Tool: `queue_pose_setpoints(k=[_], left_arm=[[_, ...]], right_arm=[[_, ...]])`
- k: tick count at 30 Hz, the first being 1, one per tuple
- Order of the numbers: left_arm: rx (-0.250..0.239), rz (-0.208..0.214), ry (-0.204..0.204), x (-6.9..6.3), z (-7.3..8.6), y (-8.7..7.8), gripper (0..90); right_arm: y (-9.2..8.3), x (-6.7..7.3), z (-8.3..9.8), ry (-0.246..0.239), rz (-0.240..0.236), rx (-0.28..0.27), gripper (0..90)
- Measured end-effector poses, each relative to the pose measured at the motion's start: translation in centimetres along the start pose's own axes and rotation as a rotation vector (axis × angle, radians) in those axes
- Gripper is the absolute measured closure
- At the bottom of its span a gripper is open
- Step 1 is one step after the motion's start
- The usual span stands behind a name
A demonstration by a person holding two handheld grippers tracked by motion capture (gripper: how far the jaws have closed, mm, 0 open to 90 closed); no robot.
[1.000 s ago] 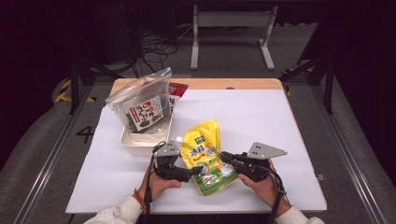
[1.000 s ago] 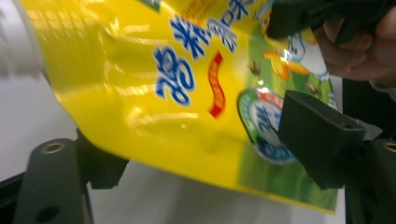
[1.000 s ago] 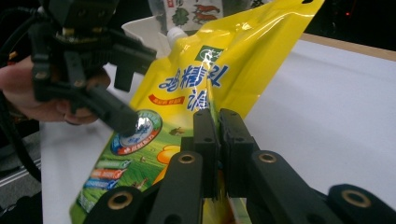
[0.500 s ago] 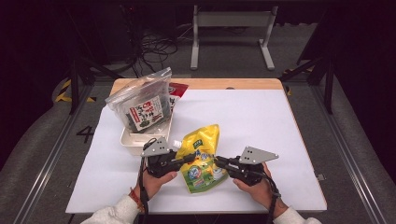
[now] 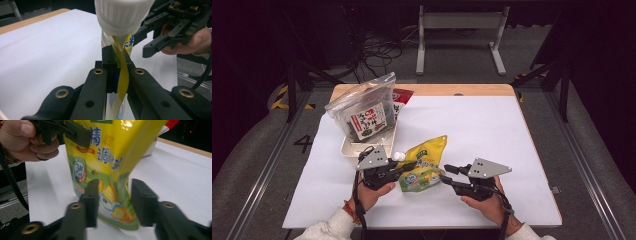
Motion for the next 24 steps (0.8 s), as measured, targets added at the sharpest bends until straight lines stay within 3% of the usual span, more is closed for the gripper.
queue_pose_setpoints(k=[7, 9, 15, 24], left_arm=[[0.002, -0.007, 0.015, -0.1, -0.2, -0.8, 87.8], [0.009, -0.005, 0.021, -0.1, -0.1, -0.9, 87.8], [0.008, -0.01, 0.041, 0.0, -0.3, -1.5, 87.8], [0.008, -0.028, 0.074, -0.3, -0.7, -2.7, 87.8]], right_arm=[[-0.9, -0.6, 0.6, -0.018, 0.028, 0.037, 48.5], [-1.2, -0.9, 0.8, -0.051, 0.057, 0.055, 46.3], [-1.9, -1.9, 1.7, -0.068, 0.096, 0.1, 41.8], [-3.2, -3.2, 3.3, -0.046, 0.13, 0.152, 37.3]])
Point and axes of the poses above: each handheld gripper's, and its own axes: y roughly forward along the jaws, z roughly out of its underside, x roughly to its left, the point moved 3 cm from there along y, roughly forward along the jaws, and after that the axes turned 15 degrees about z, right-handed, at the moved point
